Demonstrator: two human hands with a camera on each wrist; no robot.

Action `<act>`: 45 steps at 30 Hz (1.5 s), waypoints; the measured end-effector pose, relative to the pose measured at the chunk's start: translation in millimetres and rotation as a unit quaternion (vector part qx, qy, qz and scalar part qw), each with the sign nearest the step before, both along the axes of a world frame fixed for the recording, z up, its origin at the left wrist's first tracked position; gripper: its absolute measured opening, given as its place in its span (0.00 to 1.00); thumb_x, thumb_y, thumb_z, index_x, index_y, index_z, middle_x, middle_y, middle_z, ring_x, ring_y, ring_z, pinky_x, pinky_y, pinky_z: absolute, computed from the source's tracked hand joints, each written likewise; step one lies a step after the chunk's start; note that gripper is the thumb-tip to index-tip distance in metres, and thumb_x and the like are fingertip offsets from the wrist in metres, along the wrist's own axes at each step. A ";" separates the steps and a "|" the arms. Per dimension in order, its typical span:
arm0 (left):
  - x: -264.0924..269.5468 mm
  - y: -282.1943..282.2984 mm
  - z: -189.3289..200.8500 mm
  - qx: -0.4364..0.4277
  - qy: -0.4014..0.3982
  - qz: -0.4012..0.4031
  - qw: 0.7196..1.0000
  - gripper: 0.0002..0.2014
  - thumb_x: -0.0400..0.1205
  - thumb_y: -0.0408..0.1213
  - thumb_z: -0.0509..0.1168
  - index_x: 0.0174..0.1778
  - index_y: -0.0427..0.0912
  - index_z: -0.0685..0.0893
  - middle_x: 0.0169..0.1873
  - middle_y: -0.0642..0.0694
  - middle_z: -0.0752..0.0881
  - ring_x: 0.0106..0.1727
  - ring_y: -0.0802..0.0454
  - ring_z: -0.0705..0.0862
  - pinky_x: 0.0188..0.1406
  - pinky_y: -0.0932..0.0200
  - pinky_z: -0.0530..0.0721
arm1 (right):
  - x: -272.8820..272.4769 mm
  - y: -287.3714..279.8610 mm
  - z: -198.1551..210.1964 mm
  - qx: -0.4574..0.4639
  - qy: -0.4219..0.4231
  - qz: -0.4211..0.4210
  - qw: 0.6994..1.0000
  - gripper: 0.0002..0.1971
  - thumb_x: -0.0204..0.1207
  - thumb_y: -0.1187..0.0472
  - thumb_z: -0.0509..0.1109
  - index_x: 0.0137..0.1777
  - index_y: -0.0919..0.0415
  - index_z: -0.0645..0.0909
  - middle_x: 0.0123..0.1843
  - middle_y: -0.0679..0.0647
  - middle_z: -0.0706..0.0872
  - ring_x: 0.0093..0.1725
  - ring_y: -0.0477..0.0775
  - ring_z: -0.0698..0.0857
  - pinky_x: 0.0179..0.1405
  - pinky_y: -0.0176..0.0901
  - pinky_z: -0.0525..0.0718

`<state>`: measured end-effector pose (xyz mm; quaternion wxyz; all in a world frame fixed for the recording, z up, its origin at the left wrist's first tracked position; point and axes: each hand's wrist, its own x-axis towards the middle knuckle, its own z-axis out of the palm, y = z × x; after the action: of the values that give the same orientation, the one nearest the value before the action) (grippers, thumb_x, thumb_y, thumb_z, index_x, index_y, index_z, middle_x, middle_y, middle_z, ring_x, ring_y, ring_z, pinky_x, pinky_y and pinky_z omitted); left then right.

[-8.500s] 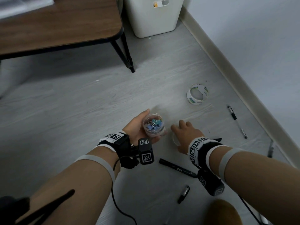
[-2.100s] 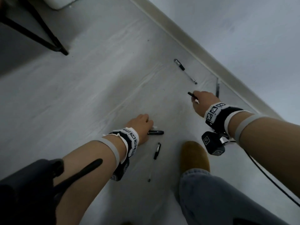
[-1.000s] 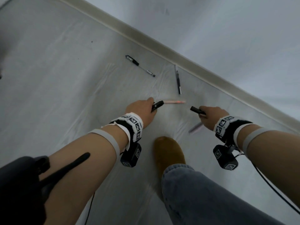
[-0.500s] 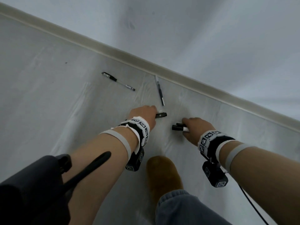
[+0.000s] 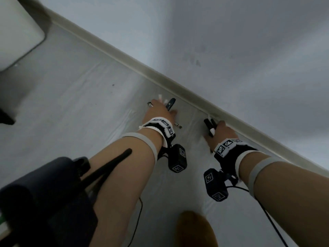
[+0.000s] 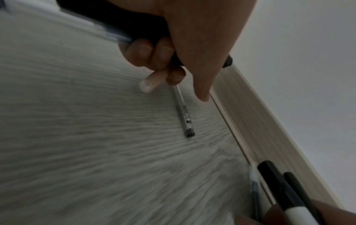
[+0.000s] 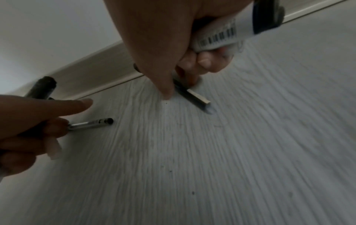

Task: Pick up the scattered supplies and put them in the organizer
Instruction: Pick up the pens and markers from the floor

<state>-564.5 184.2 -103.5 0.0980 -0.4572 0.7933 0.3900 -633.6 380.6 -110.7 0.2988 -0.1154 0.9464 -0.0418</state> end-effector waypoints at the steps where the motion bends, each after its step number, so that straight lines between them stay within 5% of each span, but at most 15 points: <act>1: -2.1 -0.3 -2.8 -0.002 0.006 0.023 1.000 0.29 0.84 0.48 0.67 0.75 0.38 0.66 0.70 0.43 0.80 0.60 0.40 0.85 0.51 0.51 0.83 | -3.3 -3.9 -2.9 0.013 0.005 0.016 1.000 0.22 0.79 0.49 0.67 0.64 0.64 0.70 0.54 0.65 0.83 0.43 0.63 0.83 0.35 0.45 0.76; 4: 2.8 2.6 -12.5 -0.023 0.031 0.103 0.994 0.30 0.83 0.42 0.66 0.76 0.37 0.60 0.47 0.48 0.79 0.33 0.52 0.79 0.29 0.56 0.78 | -7.4 -6.2 -4.9 0.031 0.022 0.076 0.996 0.11 0.80 0.52 0.65 0.46 0.61 0.72 0.45 0.59 0.83 0.37 0.57 0.80 0.31 0.43 0.75; 6: 10.8 6.9 -18.2 -0.002 0.065 0.146 0.987 0.30 0.82 0.40 0.66 0.75 0.38 0.60 0.56 0.52 0.80 0.39 0.54 0.83 0.33 0.58 0.79 | -6.2 -3.9 -1.6 0.039 0.011 0.101 0.994 0.13 0.78 0.50 0.66 0.39 0.57 0.70 0.37 0.55 0.79 0.32 0.53 0.78 0.26 0.41 0.72; 9: 18.2 8.0 -13.8 0.023 0.037 0.148 0.988 0.26 0.84 0.39 0.65 0.75 0.36 0.66 0.77 0.50 0.76 0.58 0.48 0.86 0.41 0.59 0.78 | -5.5 0.0 5.0 0.056 -0.016 0.123 0.991 0.14 0.76 0.45 0.65 0.47 0.56 0.75 0.37 0.51 0.78 0.33 0.52 0.80 0.27 0.41 0.76; 13: 33.5 3.7 -2.8 0.030 -0.011 0.031 0.999 0.27 0.83 0.43 0.64 0.80 0.43 0.72 0.62 0.49 0.87 0.31 0.57 0.79 0.24 0.64 0.76 | -5.6 -6.9 15.7 -0.003 -0.014 0.135 0.991 0.14 0.79 0.48 0.62 0.55 0.56 0.77 0.43 0.54 0.85 0.37 0.56 0.85 0.39 0.47 0.87; 15: 47.4 2.3 1.2 0.081 -0.028 0.039 0.996 0.16 0.83 0.47 0.65 0.59 0.39 0.85 0.41 0.44 0.87 0.25 0.55 0.75 0.20 0.64 0.67 | -3.6 -24.8 28.8 -0.077 -0.053 0.105 0.990 0.10 0.80 0.52 0.62 0.57 0.54 0.75 0.44 0.56 0.87 0.35 0.57 0.89 0.37 0.48 0.88; 17: 63.3 1.5 5.7 0.173 0.013 0.107 0.979 0.16 0.82 0.46 0.65 0.33 0.39 0.80 0.27 0.43 0.80 0.21 0.50 0.75 0.22 0.63 0.69 | 2.3 -50.6 43.6 -0.157 -0.107 0.054 0.980 0.04 0.79 0.57 0.61 0.51 0.54 0.74 0.39 0.57 0.88 0.29 0.56 0.91 0.32 0.52 0.89; 19: 84.0 -2.8 15.6 0.267 0.064 0.181 0.944 0.18 0.82 0.42 0.63 0.27 0.38 0.77 0.23 0.41 0.81 0.13 0.49 0.74 0.18 0.65 0.72 | 15.3 -83.0 59.8 -0.212 -0.115 0.043 0.969 0.02 0.78 0.61 0.61 0.45 0.54 0.75 0.31 0.59 0.86 0.26 0.57 0.90 0.29 0.52 0.88; 26: 148.2 -61.5 86.7 0.359 0.222 0.313 0.851 0.08 0.81 0.33 0.61 0.38 0.34 0.80 0.27 0.40 0.88 0.20 0.44 0.78 0.20 0.60 0.76 | 80.2 -210.7 123.5 -0.318 -0.241 0.121 0.909 0.03 0.79 0.69 0.63 0.45 0.63 0.77 0.24 0.60 0.79 0.26 0.60 0.81 0.26 0.47 0.80; 30: 197.6 -111.0 146.5 0.322 0.330 0.392 0.796 0.09 0.77 0.30 0.62 0.39 0.29 0.86 0.36 0.32 0.88 0.38 0.37 0.84 0.52 0.36 0.85 | 136.3 -289.0 182.9 -0.345 -0.270 0.171 0.883 0.03 0.78 0.67 0.63 0.45 0.61 0.77 0.24 0.56 0.78 0.26 0.58 0.81 0.26 0.46 0.80; 32: 220.8 -127.8 171.7 0.315 0.370 0.418 0.767 0.07 0.79 0.26 0.61 0.42 0.28 0.84 0.39 0.31 0.86 0.41 0.37 0.86 0.57 0.36 0.85 | 160.7 -314.5 211.7 -0.348 -0.263 0.204 0.877 0.03 0.78 0.64 0.64 0.45 0.61 0.79 0.24 0.55 0.80 0.27 0.58 0.82 0.29 0.47 0.82; 38: 286.3 -170.5 244.7 0.257 0.437 0.482 0.715 0.08 0.81 0.27 0.63 0.36 0.32 0.83 0.31 0.36 0.85 0.33 0.41 0.85 0.44 0.45 0.88 | 236.7 -379.7 291.1 -0.327 -0.259 0.308 0.855 0.08 0.81 0.64 0.62 0.44 0.63 0.82 0.28 0.57 0.82 0.24 0.52 0.81 0.24 0.38 0.83; 41: 316.3 -177.2 286.8 0.230 0.455 0.502 0.699 0.08 0.84 0.28 0.64 0.41 0.31 0.85 0.30 0.36 0.87 0.27 0.42 0.87 0.31 0.50 0.90 | 262.0 -400.9 323.2 -0.320 -0.238 0.360 0.844 0.10 0.81 0.64 0.63 0.49 0.61 0.86 0.37 0.57 0.86 0.39 0.57 0.85 0.26 0.33 0.78; 43: 333.6 -176.3 311.0 0.213 0.456 0.505 0.701 0.07 0.84 0.28 0.64 0.47 0.30 0.87 0.33 0.35 0.88 0.29 0.41 0.88 0.32 0.49 0.89 | 277.9 -404.2 343.1 -0.305 -0.224 0.398 0.836 0.13 0.81 0.60 0.63 0.54 0.65 0.87 0.49 0.62 0.89 0.52 0.63 0.86 0.38 0.39 0.77; 45: 353.5 -172.9 337.6 0.185 0.453 0.521 0.699 0.09 0.84 0.30 0.66 0.55 0.31 0.88 0.38 0.34 0.90 0.33 0.39 0.88 0.37 0.47 0.89 | 297.2 -407.3 361.7 -0.294 -0.237 0.428 0.821 0.15 0.82 0.59 0.62 0.53 0.69 0.86 0.51 0.63 0.89 0.54 0.64 0.85 0.42 0.42 0.77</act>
<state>-210.9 11.3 234.1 -0.4098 -0.5378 0.2888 0.6778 -336.5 -26.7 251.0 0.4540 -0.5774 0.6446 -0.2122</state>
